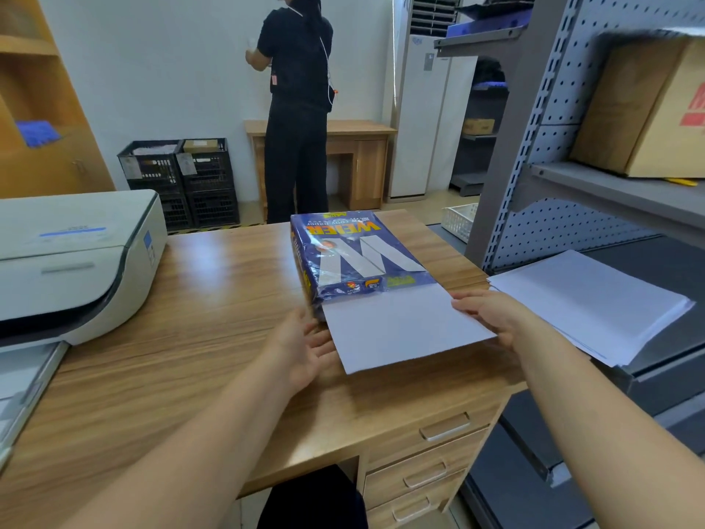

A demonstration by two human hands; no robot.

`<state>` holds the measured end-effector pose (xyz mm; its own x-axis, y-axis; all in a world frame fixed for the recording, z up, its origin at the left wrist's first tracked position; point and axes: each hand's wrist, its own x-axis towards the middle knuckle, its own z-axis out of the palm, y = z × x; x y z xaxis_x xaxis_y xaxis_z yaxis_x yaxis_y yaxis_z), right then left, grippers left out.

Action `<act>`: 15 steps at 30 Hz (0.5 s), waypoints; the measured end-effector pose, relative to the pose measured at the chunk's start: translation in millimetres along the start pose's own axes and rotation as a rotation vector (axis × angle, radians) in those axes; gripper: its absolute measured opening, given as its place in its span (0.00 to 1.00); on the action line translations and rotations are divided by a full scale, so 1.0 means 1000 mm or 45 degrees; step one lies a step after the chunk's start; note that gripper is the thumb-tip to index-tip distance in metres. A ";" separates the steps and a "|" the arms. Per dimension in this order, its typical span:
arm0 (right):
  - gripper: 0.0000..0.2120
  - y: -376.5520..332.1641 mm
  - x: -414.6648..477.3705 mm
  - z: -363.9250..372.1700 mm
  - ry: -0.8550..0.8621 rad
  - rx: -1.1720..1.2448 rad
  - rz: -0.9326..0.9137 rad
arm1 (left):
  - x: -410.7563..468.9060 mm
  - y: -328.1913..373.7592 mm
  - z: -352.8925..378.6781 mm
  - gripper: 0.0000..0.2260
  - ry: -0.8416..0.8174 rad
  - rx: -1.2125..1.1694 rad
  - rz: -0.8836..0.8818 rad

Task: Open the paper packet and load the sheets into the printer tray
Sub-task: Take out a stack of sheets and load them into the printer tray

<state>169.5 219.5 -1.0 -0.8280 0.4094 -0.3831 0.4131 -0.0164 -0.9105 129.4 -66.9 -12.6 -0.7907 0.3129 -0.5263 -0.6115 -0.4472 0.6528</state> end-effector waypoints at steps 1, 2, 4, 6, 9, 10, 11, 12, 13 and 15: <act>0.13 0.000 0.000 0.001 0.014 -0.030 -0.006 | 0.000 0.001 0.001 0.20 -0.025 0.114 -0.003; 0.12 0.001 0.001 0.001 0.026 -0.049 -0.012 | 0.002 0.003 0.002 0.16 -0.038 0.226 0.021; 0.11 0.002 0.000 0.003 0.031 -0.052 -0.024 | 0.004 0.005 0.004 0.10 -0.037 0.348 0.070; 0.10 0.003 -0.001 0.005 0.021 -0.048 -0.033 | 0.007 0.008 0.003 0.07 -0.025 0.413 0.070; 0.09 0.005 -0.002 0.008 0.019 -0.101 -0.046 | 0.009 0.009 0.005 0.11 -0.018 0.497 0.104; 0.10 0.005 -0.001 0.007 0.020 -0.114 -0.051 | 0.011 0.009 0.006 0.13 -0.011 0.509 0.113; 0.10 0.005 -0.001 0.007 0.016 -0.123 -0.055 | 0.012 0.008 0.007 0.14 0.001 0.518 0.124; 0.11 0.005 -0.001 0.007 0.011 -0.131 -0.057 | 0.013 0.008 0.008 0.15 0.006 0.518 0.136; 0.11 0.005 0.000 0.006 0.009 -0.141 -0.054 | 0.013 0.008 0.008 0.16 0.011 0.517 0.146; 0.11 0.004 0.001 0.006 0.009 -0.149 -0.050 | 0.014 0.008 0.009 0.16 0.016 0.513 0.160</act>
<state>168.3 214.5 -5.6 -0.8421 0.4139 -0.3457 0.4219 0.1063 -0.9004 113.6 -58.7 -9.8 -0.8610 0.2657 -0.4336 -0.4752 -0.1169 0.8721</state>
